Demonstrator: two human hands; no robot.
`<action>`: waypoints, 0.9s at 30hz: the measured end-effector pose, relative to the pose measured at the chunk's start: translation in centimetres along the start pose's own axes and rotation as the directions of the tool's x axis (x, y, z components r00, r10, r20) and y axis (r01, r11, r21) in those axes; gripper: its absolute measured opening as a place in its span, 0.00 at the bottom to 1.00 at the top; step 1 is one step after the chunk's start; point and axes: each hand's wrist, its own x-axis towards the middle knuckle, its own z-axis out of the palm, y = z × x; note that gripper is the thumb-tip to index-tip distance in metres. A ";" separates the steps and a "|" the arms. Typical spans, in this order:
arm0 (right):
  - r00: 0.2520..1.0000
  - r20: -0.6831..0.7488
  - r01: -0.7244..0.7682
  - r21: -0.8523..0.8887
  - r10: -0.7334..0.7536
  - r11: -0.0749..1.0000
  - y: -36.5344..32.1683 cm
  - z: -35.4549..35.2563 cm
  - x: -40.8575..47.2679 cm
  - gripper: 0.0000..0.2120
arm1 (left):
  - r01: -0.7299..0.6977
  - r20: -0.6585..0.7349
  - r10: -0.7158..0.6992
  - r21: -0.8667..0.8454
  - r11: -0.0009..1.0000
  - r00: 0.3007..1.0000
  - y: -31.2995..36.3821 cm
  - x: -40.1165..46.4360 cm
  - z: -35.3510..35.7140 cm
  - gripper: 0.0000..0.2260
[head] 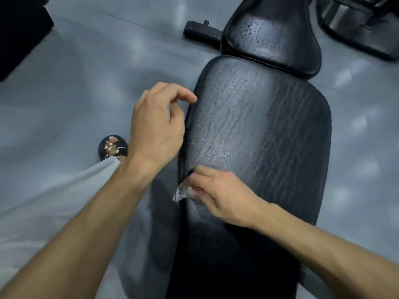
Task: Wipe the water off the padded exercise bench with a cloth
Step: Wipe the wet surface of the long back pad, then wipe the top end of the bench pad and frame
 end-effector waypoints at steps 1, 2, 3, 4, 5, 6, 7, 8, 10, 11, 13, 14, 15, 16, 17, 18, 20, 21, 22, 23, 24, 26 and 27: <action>1.000 0.005 -0.019 0.086 0.018 0.996 0.1 -0.1 -1.3 0.08 | -0.011 0.022 0.011 0.000 1.000 1.000 0.1 -0.3 0.1 0.17; 0.994 -0.067 -0.077 0.158 0.089 0.984 0.6 -0.5 -2.4 0.06 | -0.026 0.047 0.026 0.001 1.000 0.999 0.2 -0.7 0.2 0.16; 0.959 -0.200 -0.153 0.239 0.203 0.959 1.2 -1.1 -3.6 0.05 | -0.044 0.075 0.044 0.006 0.999 0.996 0.3 -1.1 0.4 0.16; 0.881 -0.328 -0.228 0.338 0.342 0.913 2.2 -2.0 -5.0 0.04 | -0.066 0.104 0.064 0.012 0.998 0.992 0.4 -1.4 0.7 0.15; 0.770 -0.422 -0.281 0.449 0.478 0.848 2.8 -2.6 -7.2 0.03 | -0.092 0.142 0.088 0.021 0.995 0.986 0.7 -2.1 1.0 0.15; 0.673 -0.471 -0.291 0.541 0.571 0.789 3.5 -3.3 -8.7 0.03 | -0.115 0.162 0.108 0.036 0.993 0.981 0.7 -2.3 1.0 0.14; 0.579 -0.488 -0.288 0.627 0.654 0.724 3.8 -3.5 -10.7 0.03 | -0.148 0.195 0.136 0.047 0.988 0.971 0.8 -2.8 1.3 0.14; 0.480 -0.478 -0.269 0.718 0.736 0.642 3.8 -3.3 -13.0 0.05 | -0.189 0.235 0.173 0.048 0.981 0.957 1.0 -3.3 1.7 0.13; 0.285 -0.402 -0.197 0.864 0.870 0.464 2.9 -1.9 -17.4 0.06 | -0.253 0.302 0.226 0.052 0.966 0.926 1.4 -4.7 2.4 0.13; 0.200 -0.358 -0.155 0.908 0.912 0.390 2.2 -1.0 -19.3 0.07 | -0.284 0.328 0.251 0.054 0.957 0.911 1.8 -5.3 2.8 0.12; 0.078 -0.246 -0.111 0.961 0.966 0.254 0.5 1.1 -22.2 0.10 | -0.333 0.372 0.287 0.064 0.941 0.882 2.2 -6.4 3.4 0.11; 0.037 -0.200 -0.108 0.973 0.979 0.202 -0.2 2.3 -23.3 0.11 | -0.350 0.389 0.299 0.066 0.935 0.871 2.5 -6.9 3.6 0.11; 0.013 -0.165 -0.105 0.981 0.986 0.165 -0.8 3.4 -24.0 0.12 | -0.359 0.400 0.302 0.072 0.931 0.865 2.6 -7.2 3.8 0.11; 0.002 -0.143 -0.112 0.983 0.990 0.142 -1.3 4.4 -24.6 0.12 | -0.362 0.405 0.300 0.084 0.929 0.864 2.6 -7.5 3.8 0.11; -0.009 -0.136 -0.124 0.983 0.991 0.134 -1.6 5.3 -25.2 0.12 | -0.357 0.407 0.289 0.099 0.929 0.867 2.4 -7.7 3.7 0.11; -0.026 -0.135 -0.146 0.981 0.991 0.130 -1.9 6.1 -25.7 0.12 | -0.346 0.406 0.275 0.112 0.931 0.871 2.2 -7.8 3.6 0.11; -0.079 -0.121 -0.175 0.979 0.990 0.106 -2.2 7.0 -26.8 0.11 | -0.310 0.393 0.243 0.116 0.944 0.887 1.7 -8.0 3.2 0.12; -0.101 -0.094 -0.172 0.982 0.991 0.075 -2.3 7.3 -27.2 0.10 | -0.285 0.381 0.225 0.110 0.952 0.897 1.6 -8.0 3.0 0.12; -0.108 -0.055 -0.165 0.986 0.993 0.037 -2.4 7.7 -27.5 0.11 | -0.258 0.367 0.205 0.104 0.960 0.908 1.5 -7.9 2.9 0.12; -0.104 -0.015 -0.151 0.989 0.994 -0.001 -2.6 8.0 -27.5 0.11 | -0.236 0.353 0.187 0.100 0.967 0.917 1.5 -7.8 2.9 0.12; -0.098 0.009 -0.142 0.990 0.995 -0.022 -2.8 8.3 -27.3 0.12 | -0.222 0.342 0.176 0.099 0.970 0.923 1.5 -7.7 2.9 0.12; -0.113 -0.048 -0.160 0.987 0.992 0.029 -2.9 8.9 -26.6 0.14 | -0.217 0.333 0.176 0.092 0.972 0.927 1.6 -7.5 3.1 0.12; -0.132 -0.099 -0.175 0.982 0.986 0.075 -2.7 9.1 -26.1 0.14 | -0.221 0.332 0.181 0.086 0.972 0.926 1.8 -7.5 3.3 0.12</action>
